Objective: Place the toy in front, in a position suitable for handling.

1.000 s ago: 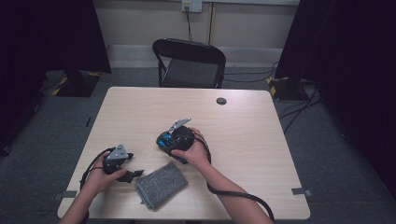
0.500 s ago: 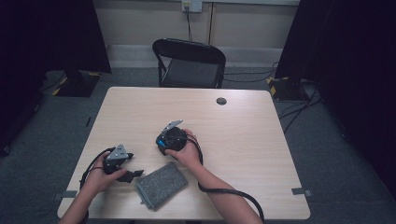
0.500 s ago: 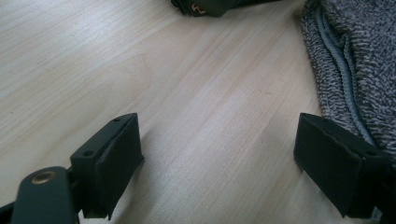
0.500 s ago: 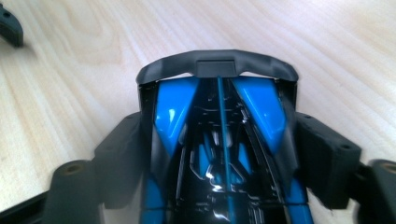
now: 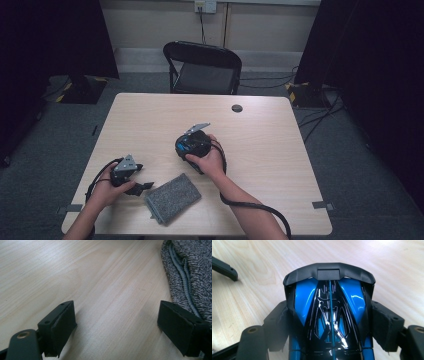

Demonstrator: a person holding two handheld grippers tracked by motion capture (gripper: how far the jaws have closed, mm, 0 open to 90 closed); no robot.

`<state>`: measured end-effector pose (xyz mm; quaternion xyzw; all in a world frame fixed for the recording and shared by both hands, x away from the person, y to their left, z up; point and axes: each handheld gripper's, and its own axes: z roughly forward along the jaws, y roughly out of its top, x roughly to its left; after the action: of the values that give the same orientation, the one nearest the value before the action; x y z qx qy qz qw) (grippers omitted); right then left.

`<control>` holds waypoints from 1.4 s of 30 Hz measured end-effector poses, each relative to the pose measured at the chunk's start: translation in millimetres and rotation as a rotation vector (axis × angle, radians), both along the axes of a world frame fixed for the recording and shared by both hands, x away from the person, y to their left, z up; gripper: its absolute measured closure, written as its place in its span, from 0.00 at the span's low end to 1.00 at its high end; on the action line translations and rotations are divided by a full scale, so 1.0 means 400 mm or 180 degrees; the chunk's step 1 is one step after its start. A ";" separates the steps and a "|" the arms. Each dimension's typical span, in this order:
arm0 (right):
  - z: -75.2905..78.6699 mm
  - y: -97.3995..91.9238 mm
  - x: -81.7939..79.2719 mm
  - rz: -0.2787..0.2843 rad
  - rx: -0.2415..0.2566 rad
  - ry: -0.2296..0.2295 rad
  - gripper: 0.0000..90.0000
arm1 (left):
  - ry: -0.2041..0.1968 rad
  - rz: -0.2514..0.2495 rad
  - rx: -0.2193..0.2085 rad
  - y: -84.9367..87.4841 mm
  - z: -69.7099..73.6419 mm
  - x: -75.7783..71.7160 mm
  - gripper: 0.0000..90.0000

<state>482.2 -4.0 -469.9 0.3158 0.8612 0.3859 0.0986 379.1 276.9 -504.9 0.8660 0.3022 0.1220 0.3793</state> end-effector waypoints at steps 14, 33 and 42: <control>0.064 -0.147 0.032 -0.0307 0.0013 -0.0096 0.28 | 0.0002 -0.0004 -0.0004 0.000 0.000 0.000 0.16; -0.020 -0.247 0.113 -0.0336 -0.0419 0.0062 0.28 | 0.0000 -0.0003 -0.0006 0.000 0.000 0.000 0.16; -0.052 -0.238 0.122 -0.0260 -0.0419 0.0058 0.28 | 0.0003 -0.0002 -0.0009 0.000 0.000 0.000 0.16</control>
<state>531.1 -99.3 -490.8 0.3469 0.8720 0.3212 0.1270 379.1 276.8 -505.1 0.8656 0.3022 0.1211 0.3805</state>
